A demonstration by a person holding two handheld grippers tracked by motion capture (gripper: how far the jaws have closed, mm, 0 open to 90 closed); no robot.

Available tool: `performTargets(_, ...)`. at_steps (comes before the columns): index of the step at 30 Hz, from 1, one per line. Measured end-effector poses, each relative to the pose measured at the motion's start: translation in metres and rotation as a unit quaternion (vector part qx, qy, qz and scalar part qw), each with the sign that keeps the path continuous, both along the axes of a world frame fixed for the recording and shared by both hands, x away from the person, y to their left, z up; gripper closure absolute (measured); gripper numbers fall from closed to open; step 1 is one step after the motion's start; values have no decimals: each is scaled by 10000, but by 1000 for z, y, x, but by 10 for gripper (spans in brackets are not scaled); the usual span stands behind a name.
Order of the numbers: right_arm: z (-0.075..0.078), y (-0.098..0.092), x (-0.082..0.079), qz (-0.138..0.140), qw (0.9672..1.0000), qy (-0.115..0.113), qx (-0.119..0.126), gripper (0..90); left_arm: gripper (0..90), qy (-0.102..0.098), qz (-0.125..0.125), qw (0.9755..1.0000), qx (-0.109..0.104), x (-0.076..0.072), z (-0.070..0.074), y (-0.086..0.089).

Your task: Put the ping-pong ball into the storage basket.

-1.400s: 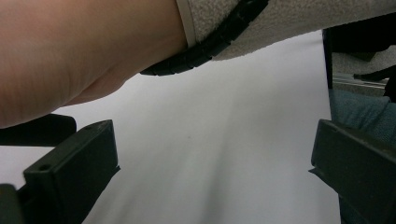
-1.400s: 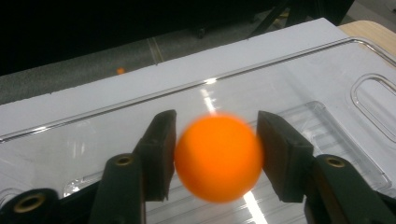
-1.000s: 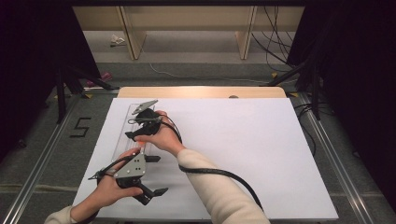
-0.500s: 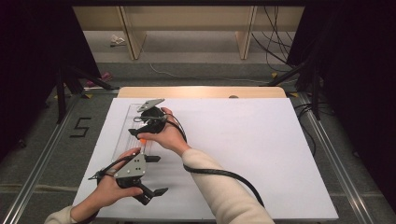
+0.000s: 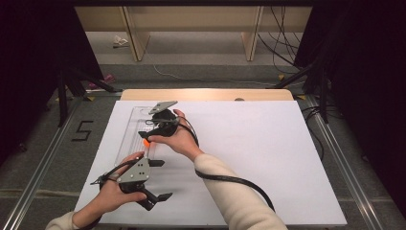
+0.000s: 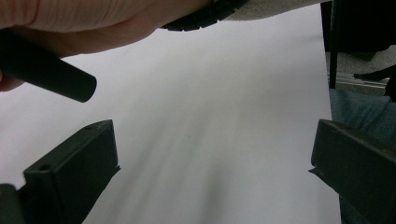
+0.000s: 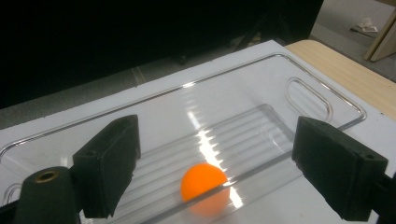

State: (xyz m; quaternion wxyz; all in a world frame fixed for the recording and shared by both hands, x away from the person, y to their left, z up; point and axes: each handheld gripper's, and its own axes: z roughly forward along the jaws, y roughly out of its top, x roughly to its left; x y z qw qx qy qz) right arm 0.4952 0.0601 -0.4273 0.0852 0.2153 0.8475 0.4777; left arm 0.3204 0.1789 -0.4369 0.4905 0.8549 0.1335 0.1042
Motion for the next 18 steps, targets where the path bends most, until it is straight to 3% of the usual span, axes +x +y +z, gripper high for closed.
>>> performTargets(18, 5, -36, -5, -228, 9997, 8, 118, 165, 1, -3, 27, 10000, -8, 0, 0, 0)
